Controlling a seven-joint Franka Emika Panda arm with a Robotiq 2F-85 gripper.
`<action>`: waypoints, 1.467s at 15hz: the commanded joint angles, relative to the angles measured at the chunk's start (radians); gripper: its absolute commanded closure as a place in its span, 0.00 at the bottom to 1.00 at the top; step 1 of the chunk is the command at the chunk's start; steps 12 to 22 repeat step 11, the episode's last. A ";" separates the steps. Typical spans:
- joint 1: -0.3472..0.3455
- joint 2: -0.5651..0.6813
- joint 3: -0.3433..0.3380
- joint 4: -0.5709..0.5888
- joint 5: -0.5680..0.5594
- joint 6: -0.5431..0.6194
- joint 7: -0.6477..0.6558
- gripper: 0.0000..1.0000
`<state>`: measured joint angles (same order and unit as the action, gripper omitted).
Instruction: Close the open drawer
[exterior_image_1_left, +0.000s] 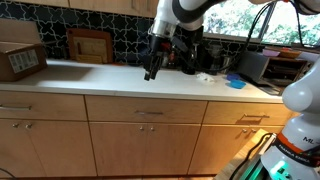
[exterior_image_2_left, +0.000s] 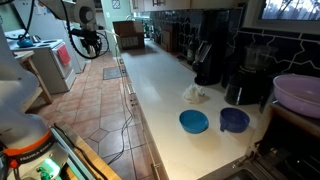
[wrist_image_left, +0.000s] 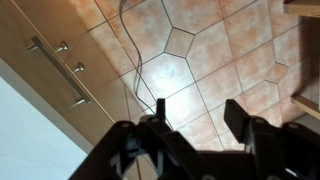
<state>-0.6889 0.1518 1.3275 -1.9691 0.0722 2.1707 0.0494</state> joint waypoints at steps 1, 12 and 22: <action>-0.174 -0.154 0.129 0.054 0.242 -0.041 -0.082 0.06; 0.014 -0.282 -0.203 0.240 0.117 -0.205 -0.014 0.00; 0.014 -0.282 -0.203 0.240 0.117 -0.205 -0.014 0.00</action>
